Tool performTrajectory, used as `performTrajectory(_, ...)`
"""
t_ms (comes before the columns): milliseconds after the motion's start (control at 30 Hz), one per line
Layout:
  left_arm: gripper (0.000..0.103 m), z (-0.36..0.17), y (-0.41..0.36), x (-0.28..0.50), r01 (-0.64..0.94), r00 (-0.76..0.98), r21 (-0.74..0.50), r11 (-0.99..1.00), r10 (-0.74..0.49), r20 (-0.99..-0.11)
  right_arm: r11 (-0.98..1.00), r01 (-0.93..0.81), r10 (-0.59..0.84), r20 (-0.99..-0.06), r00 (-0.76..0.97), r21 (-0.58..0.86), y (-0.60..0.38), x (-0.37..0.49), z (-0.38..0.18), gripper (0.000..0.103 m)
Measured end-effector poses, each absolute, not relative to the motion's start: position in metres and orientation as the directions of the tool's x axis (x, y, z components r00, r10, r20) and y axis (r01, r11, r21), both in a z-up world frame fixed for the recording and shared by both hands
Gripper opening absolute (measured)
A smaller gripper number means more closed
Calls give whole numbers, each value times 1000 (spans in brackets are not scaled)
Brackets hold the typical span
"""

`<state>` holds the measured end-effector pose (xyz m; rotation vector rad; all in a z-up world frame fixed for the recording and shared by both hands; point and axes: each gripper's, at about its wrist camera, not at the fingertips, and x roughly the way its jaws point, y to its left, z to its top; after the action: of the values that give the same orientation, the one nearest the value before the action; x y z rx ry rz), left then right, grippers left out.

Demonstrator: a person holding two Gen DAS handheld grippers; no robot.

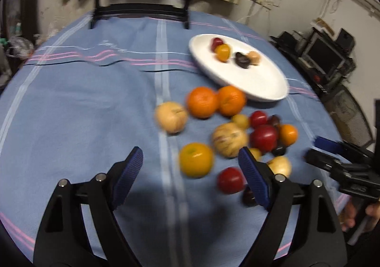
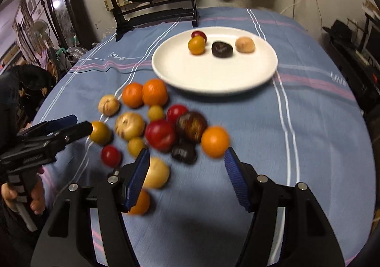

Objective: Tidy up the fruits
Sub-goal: 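Place both held fruits on the white plate and open both tools, then grasp the orange with the right tool while the left tool grasps a yellow tomato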

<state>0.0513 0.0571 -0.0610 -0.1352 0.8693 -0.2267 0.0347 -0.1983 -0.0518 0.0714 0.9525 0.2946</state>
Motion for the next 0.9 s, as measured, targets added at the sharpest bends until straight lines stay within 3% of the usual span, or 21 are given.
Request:
performTrajectory(200, 85, -59, 74, 40, 99, 657, -158, 982, -184, -731, 945, -276, 300, -795, 527, 173, -182, 0, -61, 66)
performTrajectory(467, 86, -62, 76, 38, 108, 651, -157, 982, -189, -735, 912, -358, 363, -795, 486, 198, -151, -9, -74, 66)
performTrajectory(500, 86, -63, 76, 39, 108, 649, -159, 981, -191, -737, 909, -366, 370, -793, 483, 201, -147, -6, -77, 64)
performTrajectory(567, 86, -65, 74, 40, 111, 640, -161, 981, -195, -743, 906, -371, 372, -801, 468, 203, -142, 0, -86, 39)
performTrajectory(900, 82, -73, 42, 54, 168, 616, -125, 978, -203, -762, 923, -297, 370, -775, 512, 244, -172, -7, -78, 38)
